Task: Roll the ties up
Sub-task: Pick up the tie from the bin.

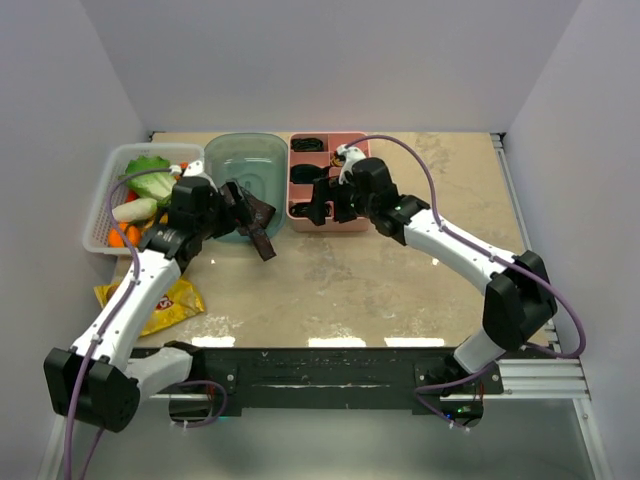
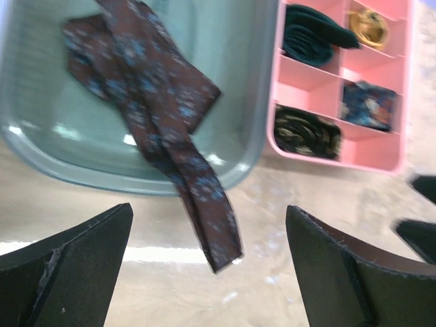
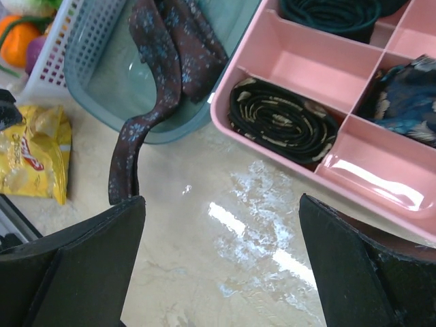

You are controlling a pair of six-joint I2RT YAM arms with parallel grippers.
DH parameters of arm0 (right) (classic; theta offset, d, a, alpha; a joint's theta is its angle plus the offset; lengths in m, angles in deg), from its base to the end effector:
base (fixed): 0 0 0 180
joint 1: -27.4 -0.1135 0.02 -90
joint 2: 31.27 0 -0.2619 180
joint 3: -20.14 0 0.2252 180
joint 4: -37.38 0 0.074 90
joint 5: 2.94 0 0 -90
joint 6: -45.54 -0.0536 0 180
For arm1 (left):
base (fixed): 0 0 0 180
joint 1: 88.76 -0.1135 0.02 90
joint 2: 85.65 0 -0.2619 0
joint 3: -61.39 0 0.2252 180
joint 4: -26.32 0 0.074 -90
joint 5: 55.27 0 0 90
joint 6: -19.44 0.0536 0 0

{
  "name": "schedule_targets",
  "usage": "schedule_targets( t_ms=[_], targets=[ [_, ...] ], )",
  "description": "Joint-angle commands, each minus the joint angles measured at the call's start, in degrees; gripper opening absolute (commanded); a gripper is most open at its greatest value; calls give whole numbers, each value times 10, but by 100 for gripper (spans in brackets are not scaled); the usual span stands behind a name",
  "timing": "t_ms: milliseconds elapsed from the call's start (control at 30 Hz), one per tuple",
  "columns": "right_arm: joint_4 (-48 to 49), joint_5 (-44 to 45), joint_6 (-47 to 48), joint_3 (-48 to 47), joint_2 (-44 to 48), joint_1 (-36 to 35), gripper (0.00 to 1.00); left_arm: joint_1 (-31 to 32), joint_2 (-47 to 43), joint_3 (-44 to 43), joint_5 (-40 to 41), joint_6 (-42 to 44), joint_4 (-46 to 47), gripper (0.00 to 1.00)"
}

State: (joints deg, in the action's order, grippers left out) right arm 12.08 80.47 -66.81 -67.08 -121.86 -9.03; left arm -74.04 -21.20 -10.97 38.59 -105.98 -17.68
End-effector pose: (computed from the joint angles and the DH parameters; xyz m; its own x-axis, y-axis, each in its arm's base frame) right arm 0.2853 0.2182 0.3011 -0.6121 0.0177 -0.7905 -0.4737 0.7923 0.3846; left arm 0.2264 -0.0557 0.3057 -0.5807 -0.4453 -0.6815 -0.1665 0.8844 -0.4360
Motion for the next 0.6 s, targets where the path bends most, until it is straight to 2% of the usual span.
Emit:
schedule_targets(
  t_ms=[0,133,233,333,567],
  targets=[
    [-11,-13,27,-33,-9,-20,99,-5,-70,85,-138,-70,65,100],
    [-6,-17,27,-26,-14,-26,99,-6,-116,213,-233,-150,141,99],
    [-3,-21,26,-23,-17,-27,99,-6,-150,300,-248,-198,217,94],
    [-1,-20,27,-21,-16,-29,99,-6,-167,346,-234,-228,265,88],
    [-5,-16,32,-21,-13,-28,99,-6,-101,342,-228,-228,357,85]
  ],
)
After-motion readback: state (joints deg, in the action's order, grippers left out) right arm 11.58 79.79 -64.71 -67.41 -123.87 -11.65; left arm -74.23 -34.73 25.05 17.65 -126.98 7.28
